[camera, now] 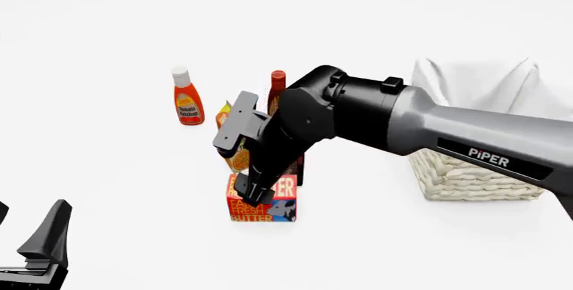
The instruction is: Pick the butter and place it in the basket.
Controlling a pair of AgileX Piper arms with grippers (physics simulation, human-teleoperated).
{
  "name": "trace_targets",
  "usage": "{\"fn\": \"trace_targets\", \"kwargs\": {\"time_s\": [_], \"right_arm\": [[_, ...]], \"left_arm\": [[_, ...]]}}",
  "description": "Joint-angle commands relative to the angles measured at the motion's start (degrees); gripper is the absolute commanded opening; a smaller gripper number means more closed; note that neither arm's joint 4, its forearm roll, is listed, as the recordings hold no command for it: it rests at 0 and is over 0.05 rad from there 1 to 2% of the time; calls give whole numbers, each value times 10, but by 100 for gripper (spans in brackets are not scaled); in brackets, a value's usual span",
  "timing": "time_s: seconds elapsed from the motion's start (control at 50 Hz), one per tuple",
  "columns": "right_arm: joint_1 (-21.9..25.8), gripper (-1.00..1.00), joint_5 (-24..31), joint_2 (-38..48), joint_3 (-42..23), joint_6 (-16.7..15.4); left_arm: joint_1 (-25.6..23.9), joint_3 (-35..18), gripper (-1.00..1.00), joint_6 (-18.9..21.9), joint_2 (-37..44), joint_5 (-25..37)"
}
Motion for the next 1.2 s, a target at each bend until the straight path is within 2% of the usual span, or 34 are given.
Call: {"fn": "trace_targets", "kwargs": {"time_s": [0.02,1.2], "right_arm": [[-3,100,1,4,-1,-3],[-17,100,41,68,-72,-36]], "left_arm": [[0,0,100,0,0,0],[0,0,100,0,0,0]]}}
